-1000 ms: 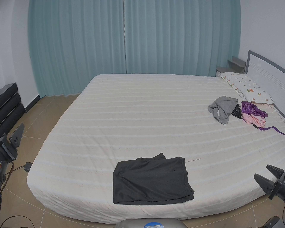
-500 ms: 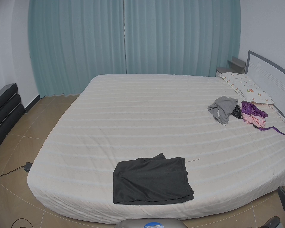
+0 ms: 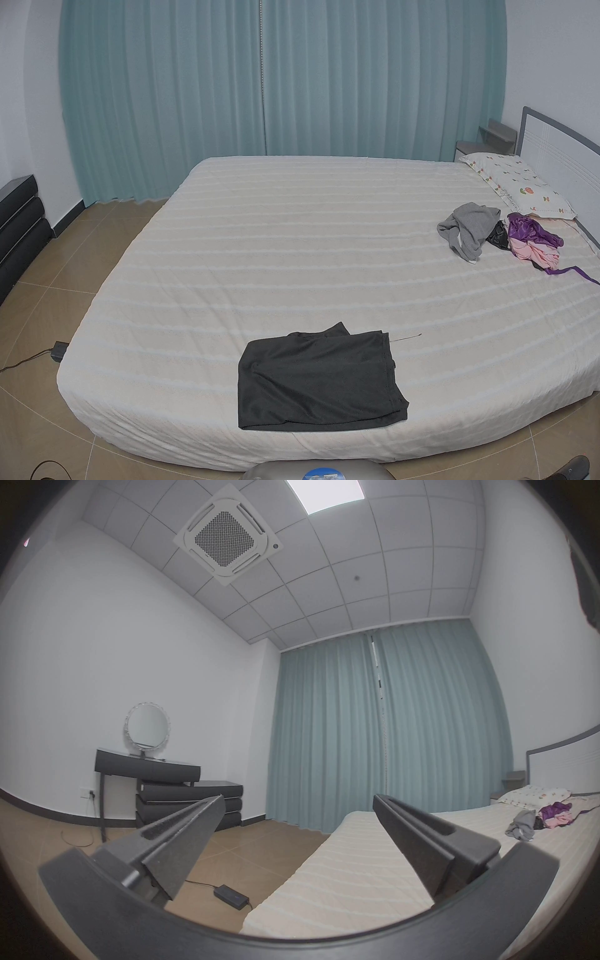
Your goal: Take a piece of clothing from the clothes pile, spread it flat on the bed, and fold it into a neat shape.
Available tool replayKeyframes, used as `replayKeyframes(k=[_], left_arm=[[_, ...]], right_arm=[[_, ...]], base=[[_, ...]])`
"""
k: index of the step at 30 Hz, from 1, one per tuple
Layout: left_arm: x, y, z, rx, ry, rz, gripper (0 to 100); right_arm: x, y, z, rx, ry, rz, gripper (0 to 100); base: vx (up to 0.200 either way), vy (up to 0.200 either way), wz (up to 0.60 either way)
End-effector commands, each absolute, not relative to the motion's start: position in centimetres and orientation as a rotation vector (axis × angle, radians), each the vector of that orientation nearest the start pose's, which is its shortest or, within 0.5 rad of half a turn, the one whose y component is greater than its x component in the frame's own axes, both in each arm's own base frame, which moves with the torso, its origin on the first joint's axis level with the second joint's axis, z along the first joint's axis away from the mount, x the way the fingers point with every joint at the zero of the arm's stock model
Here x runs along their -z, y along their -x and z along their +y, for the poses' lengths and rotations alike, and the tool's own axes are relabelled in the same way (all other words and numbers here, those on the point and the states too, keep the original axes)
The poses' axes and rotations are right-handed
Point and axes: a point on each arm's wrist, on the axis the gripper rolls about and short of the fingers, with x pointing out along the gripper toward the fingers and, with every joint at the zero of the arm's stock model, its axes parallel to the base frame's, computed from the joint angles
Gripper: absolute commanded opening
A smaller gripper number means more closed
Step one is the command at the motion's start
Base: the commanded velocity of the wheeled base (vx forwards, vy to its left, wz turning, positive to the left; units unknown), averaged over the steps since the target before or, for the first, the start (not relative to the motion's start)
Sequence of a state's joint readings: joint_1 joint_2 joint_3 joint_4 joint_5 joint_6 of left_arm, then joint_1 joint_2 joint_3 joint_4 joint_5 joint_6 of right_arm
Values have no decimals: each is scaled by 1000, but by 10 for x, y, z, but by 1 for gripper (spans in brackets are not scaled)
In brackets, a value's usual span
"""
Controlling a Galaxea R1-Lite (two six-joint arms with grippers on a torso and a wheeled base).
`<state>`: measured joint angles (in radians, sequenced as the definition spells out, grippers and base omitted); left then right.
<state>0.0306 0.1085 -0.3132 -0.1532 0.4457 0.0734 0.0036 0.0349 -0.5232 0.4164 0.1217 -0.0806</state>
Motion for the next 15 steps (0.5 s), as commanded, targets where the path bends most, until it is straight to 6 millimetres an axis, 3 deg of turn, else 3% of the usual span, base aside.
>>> replayKeyframes(k=[1, 7, 12, 13, 15], left_arm=[[-165, 57, 8, -431, 6, -366, 100], [-134, 42, 6, -280, -14, -308, 100], [-116, 31, 4, -186, -34, -392, 100], [-113, 29, 3, -137, -35, -364, 100], [-111, 28, 2, -107, -40, -341, 100]], right_arm=[[-160, 82, 3, -101, 80, -93, 100], [-137, 62, 0, -9, 72, -36, 100], [-115, 34, 0, 15, 87, -204, 100], [-103, 27, 0, 18, 107, -259, 100], [-101, 26, 0, 14, 128, -247, 100]], base=[[0, 0, 0], [0, 0, 0], [0, 0, 0], [0, 0, 0], [0, 0, 0]])
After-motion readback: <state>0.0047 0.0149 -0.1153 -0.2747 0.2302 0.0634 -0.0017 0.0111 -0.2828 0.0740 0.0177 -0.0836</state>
